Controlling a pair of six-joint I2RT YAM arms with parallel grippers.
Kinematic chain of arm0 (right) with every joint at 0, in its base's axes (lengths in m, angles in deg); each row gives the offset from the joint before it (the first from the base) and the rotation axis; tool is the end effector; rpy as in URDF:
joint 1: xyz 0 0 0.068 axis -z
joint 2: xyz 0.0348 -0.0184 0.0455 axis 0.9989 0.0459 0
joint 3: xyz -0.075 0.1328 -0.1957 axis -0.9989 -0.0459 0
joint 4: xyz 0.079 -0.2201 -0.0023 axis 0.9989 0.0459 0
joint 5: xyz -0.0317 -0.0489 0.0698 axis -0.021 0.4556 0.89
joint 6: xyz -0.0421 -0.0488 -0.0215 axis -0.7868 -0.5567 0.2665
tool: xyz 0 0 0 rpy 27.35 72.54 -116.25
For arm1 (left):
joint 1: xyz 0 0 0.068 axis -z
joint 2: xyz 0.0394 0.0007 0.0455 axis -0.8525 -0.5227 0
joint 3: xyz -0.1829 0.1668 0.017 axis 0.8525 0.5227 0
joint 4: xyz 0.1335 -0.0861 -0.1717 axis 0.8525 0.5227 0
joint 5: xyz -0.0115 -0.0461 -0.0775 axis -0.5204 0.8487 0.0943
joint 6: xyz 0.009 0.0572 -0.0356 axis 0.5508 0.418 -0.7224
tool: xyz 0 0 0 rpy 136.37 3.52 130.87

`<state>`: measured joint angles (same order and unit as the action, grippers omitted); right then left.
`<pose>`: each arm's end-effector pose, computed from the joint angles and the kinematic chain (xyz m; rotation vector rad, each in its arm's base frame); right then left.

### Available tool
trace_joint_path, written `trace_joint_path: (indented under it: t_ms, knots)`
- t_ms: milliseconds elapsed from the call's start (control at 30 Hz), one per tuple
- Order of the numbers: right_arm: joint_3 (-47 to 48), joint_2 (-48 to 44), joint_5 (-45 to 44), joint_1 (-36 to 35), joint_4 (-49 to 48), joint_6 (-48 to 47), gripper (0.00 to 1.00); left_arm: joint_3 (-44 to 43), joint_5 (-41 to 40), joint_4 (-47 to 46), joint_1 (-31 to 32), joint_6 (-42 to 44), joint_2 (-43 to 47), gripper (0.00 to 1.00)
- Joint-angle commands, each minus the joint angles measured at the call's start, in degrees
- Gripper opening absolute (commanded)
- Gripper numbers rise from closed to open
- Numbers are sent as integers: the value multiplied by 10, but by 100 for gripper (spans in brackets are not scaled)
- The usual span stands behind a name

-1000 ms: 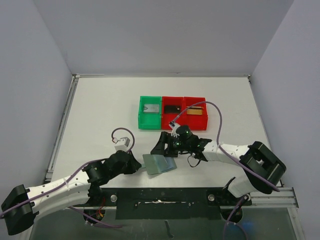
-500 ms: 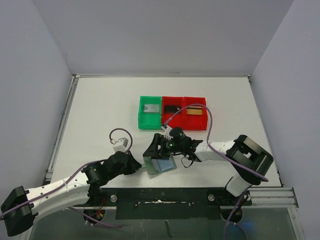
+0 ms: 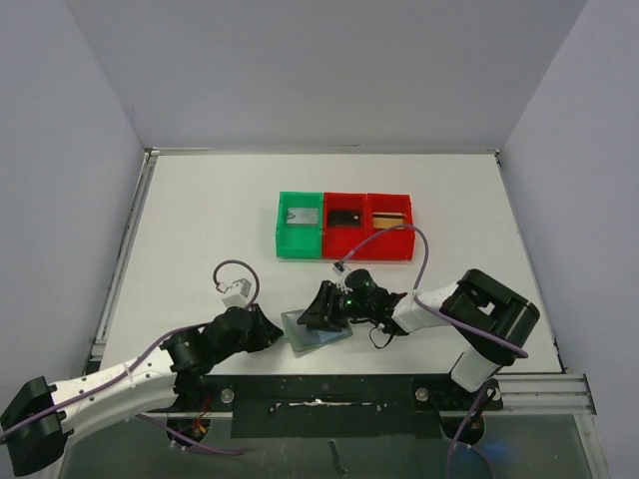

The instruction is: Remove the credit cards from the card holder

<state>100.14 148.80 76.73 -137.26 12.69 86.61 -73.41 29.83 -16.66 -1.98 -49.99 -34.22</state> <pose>0.1669 0.2305 0.1121 0.2364 2.6101 1.4582 0.0938 -0.1182 0.1377 -0.2667 2.3658 -0.8233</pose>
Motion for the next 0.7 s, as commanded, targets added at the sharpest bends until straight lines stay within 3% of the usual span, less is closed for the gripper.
trace_joint_path:
  t_ms: [0,100,233,467,667]
  knots:
    - [3,10,-26,-10,-15,-5,37,2,6,-54,-3,-13,9,27]
    - [7,10,-42,-11,4,-12,29,3,13,-59,-3,-15,9,45]
    - [10,10,-48,-12,12,-16,23,15,25,-90,-3,-25,8,56]
    - [11,7,-47,-12,11,-17,21,41,44,-175,-3,-43,-27,58]
    - [18,2,-45,-12,17,-21,21,29,22,-170,-3,-49,-78,54]
